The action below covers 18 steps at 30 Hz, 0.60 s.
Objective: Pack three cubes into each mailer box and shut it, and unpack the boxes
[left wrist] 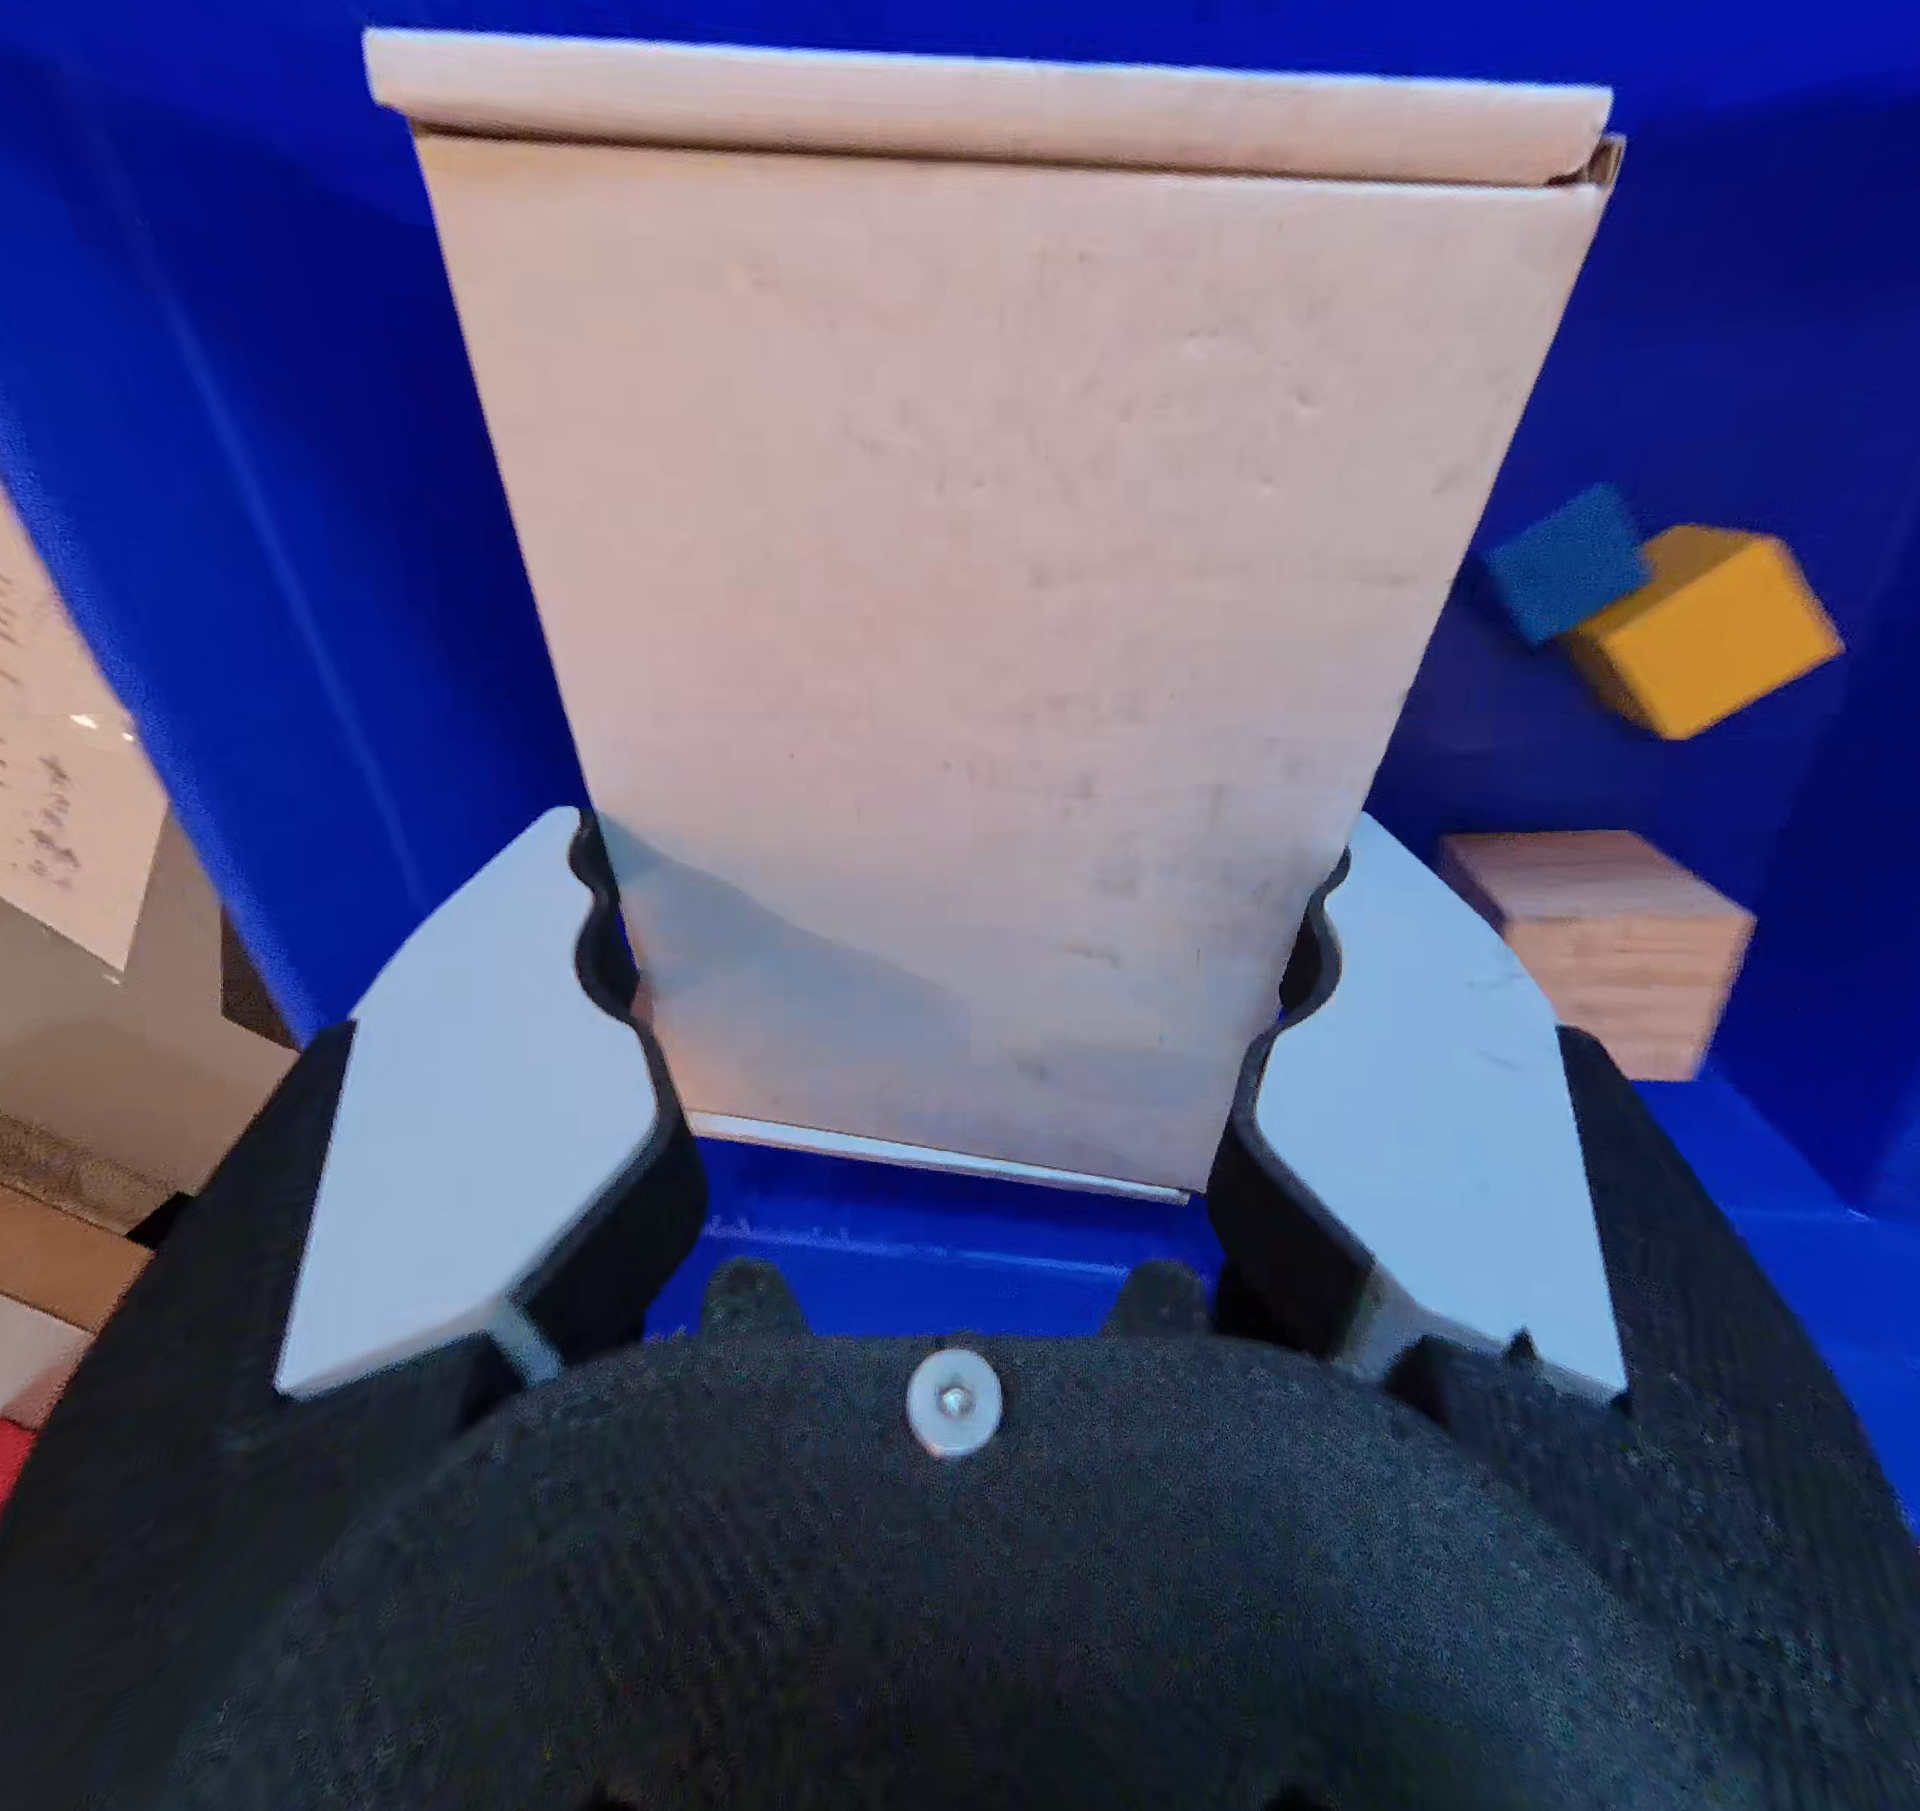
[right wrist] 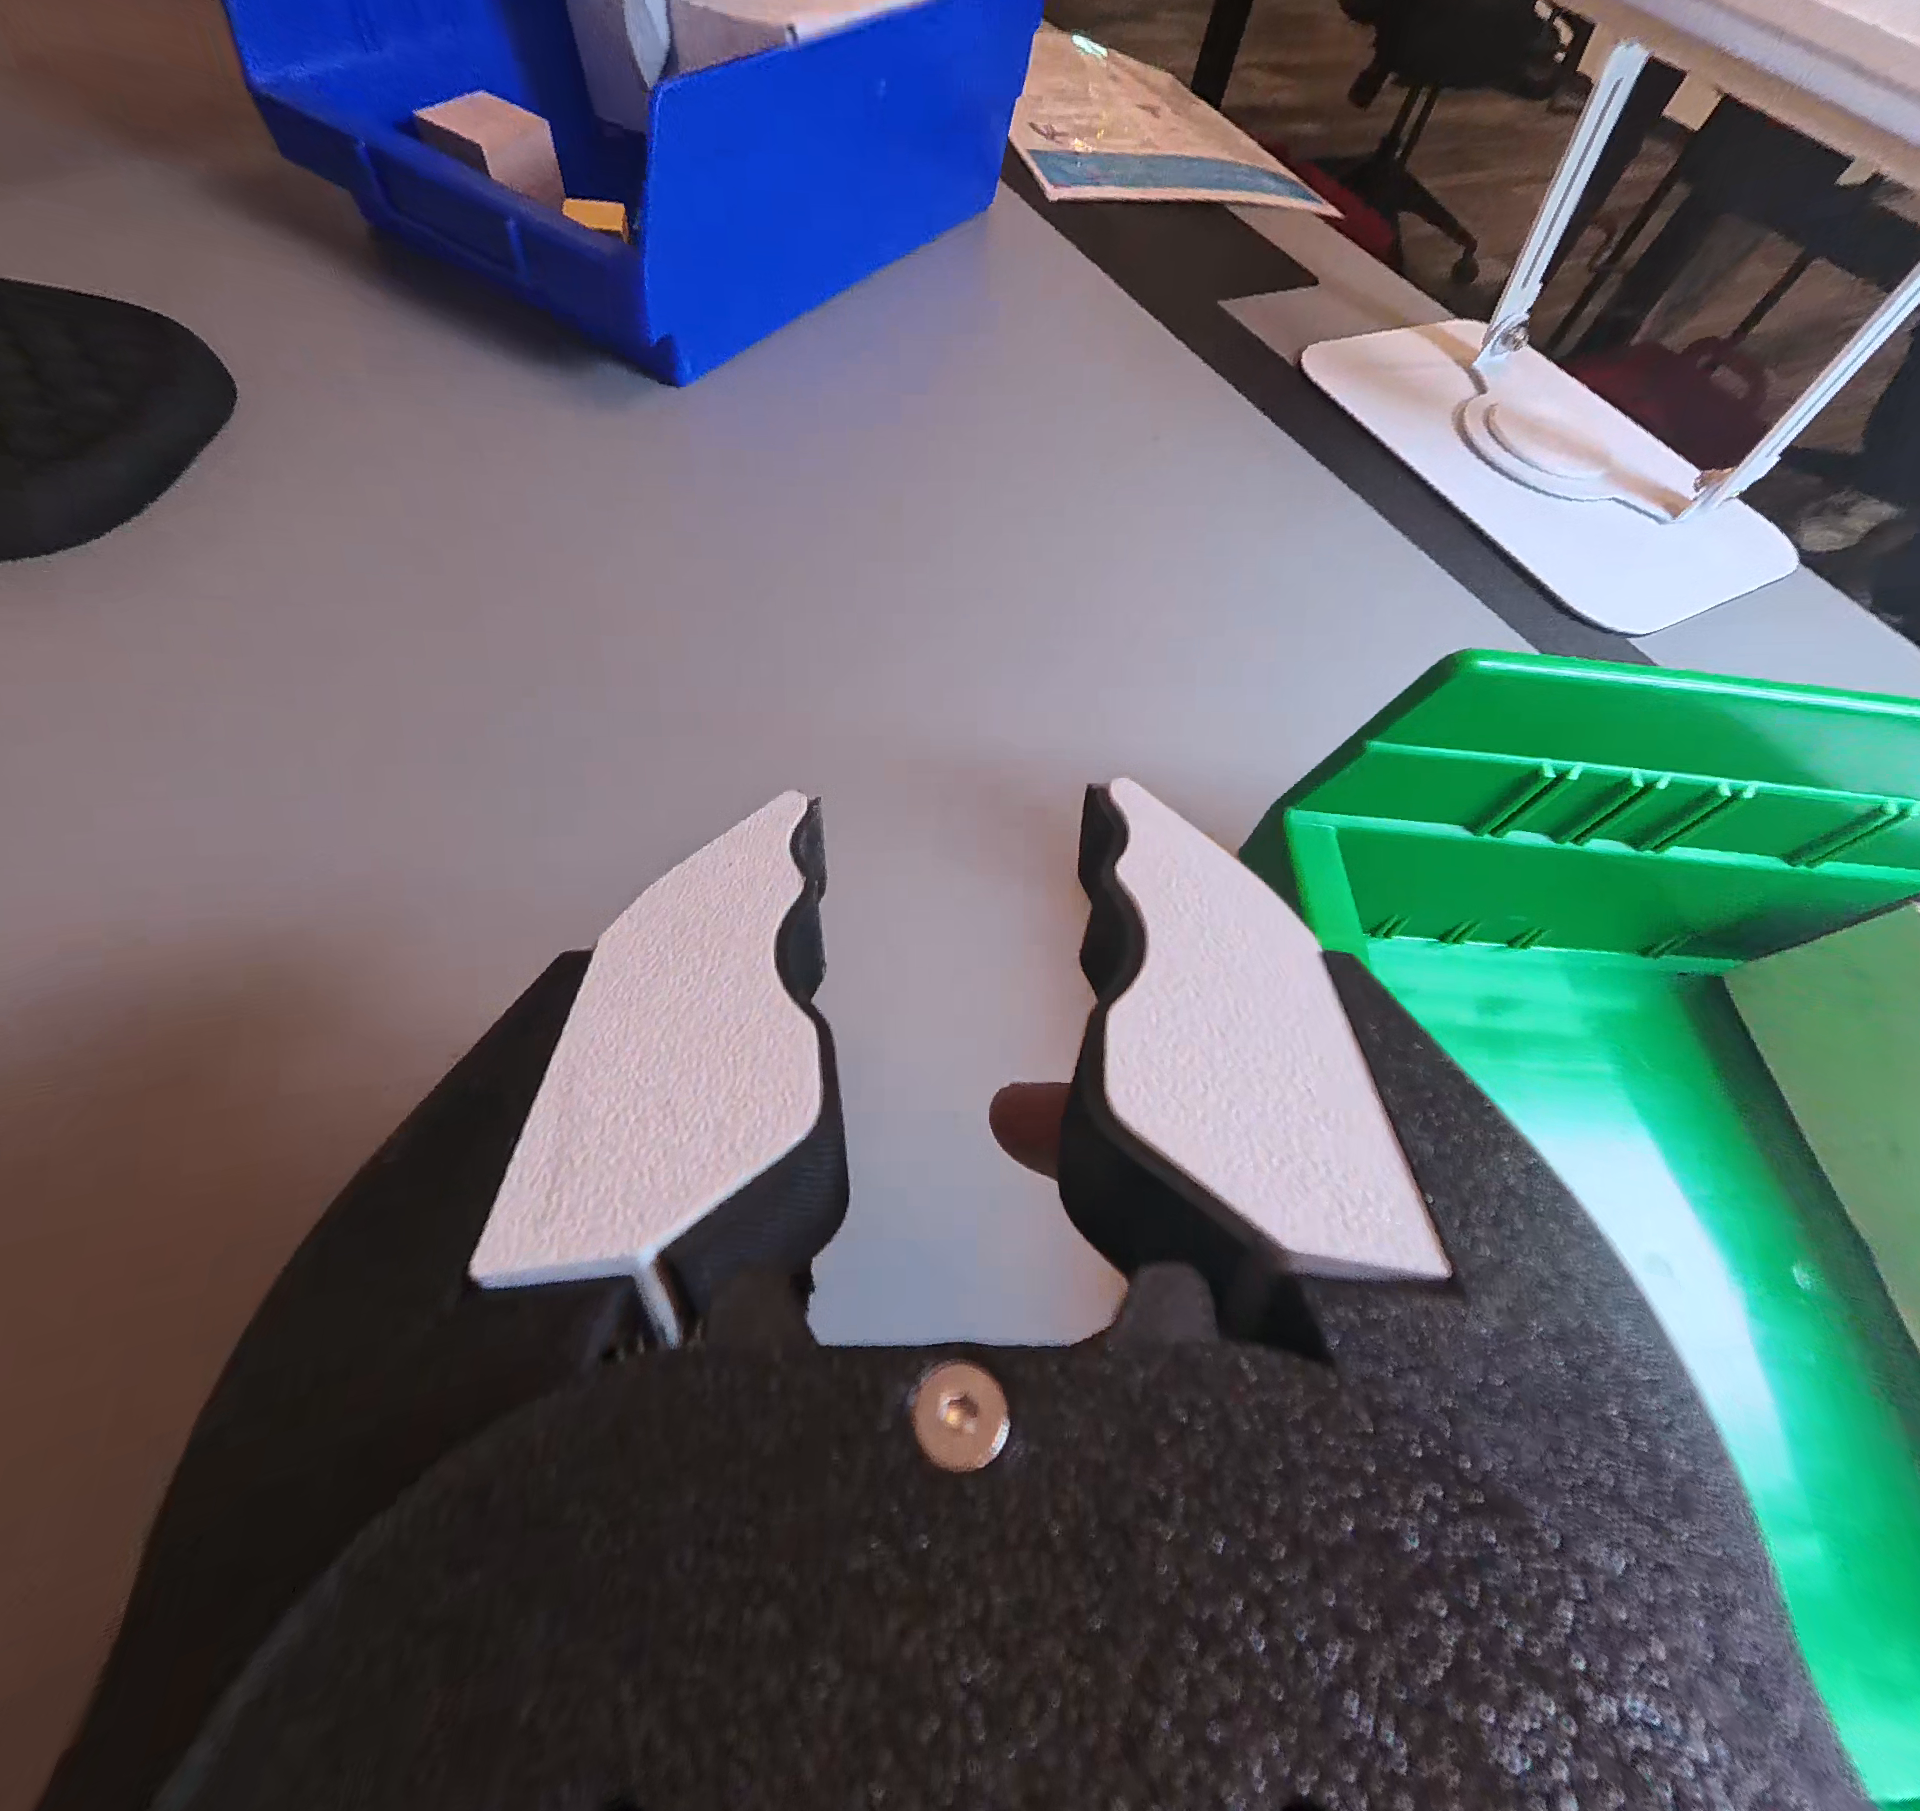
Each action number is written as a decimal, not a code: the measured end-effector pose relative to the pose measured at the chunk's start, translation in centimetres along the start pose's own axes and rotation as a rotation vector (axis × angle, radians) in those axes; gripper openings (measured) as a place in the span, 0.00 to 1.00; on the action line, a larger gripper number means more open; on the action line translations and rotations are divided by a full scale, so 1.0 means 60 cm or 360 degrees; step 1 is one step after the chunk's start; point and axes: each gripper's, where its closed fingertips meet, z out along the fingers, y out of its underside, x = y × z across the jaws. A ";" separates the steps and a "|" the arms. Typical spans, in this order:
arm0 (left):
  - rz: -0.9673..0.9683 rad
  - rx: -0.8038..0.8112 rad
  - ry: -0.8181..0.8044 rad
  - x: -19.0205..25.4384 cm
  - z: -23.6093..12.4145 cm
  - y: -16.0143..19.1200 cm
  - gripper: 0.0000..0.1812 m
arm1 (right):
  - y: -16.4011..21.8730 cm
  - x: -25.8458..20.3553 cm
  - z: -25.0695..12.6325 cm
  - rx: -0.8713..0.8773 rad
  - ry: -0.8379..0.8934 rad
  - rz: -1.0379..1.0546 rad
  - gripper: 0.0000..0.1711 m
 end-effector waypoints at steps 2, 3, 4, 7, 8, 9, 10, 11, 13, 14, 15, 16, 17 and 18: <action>0.0014 0.0090 -0.0007 0.015 -0.043 -0.016 0.68 | -0.009 -0.001 -0.002 0.0041 0.0031 -0.0049 0.28; 0.0038 0.0155 -0.0006 0.027 -0.067 -0.026 0.69 | -0.016 -0.005 -0.002 0.0072 0.0038 -0.0077 0.28; 0.0050 0.0209 0.0013 0.041 -0.093 -0.036 0.68 | -0.023 -0.008 -0.003 0.0102 0.0050 -0.0110 0.28; 0.0133 0.0382 0.0009 0.083 -0.167 -0.070 0.68 | -0.043 -0.019 -0.003 0.0170 0.0109 -0.0261 0.29; 0.0162 0.0455 0.0038 0.106 -0.190 -0.086 0.68 | -0.050 -0.023 -0.002 0.0194 0.0132 -0.0320 0.30; 0.0200 0.0517 0.0082 0.133 -0.208 -0.101 0.68 | -0.059 -0.028 -0.002 0.0218 0.0156 -0.0383 0.31; 0.0257 0.0554 0.0123 0.163 -0.221 -0.115 0.68 | -0.068 -0.034 -0.001 0.0243 0.0180 -0.0456 0.32; 0.0329 0.0576 0.0169 0.195 -0.228 -0.129 0.68 | -0.078 -0.042 -0.001 0.0270 0.0204 -0.0543 0.33; 0.0467 0.0618 0.0312 0.267 -0.230 -0.157 0.68 | -0.100 -0.059 -0.001 0.0324 0.0262 -0.0745 0.33; 0.0528 0.0631 0.0404 0.304 -0.225 -0.171 0.68 | -0.107 -0.072 0.001 0.0327 0.0272 -0.0856 0.34; 0.0592 0.0629 0.0495 0.340 -0.217 -0.182 0.68 | -0.112 -0.085 0.005 0.0321 0.0278 -0.0963 0.34; 0.0655 0.0613 0.0579 0.372 -0.206 -0.192 0.68 | -0.118 -0.098 0.007 0.0327 0.0292 -0.1064 0.36; 0.0714 0.0589 0.0658 0.402 -0.193 -0.201 0.68 | -0.123 -0.112 0.010 0.0332 0.0294 -0.1157 0.37; 0.0764 0.0562 0.0735 0.429 -0.180 -0.211 0.68 | -0.126 -0.127 0.014 0.0332 0.0289 -0.1240 0.38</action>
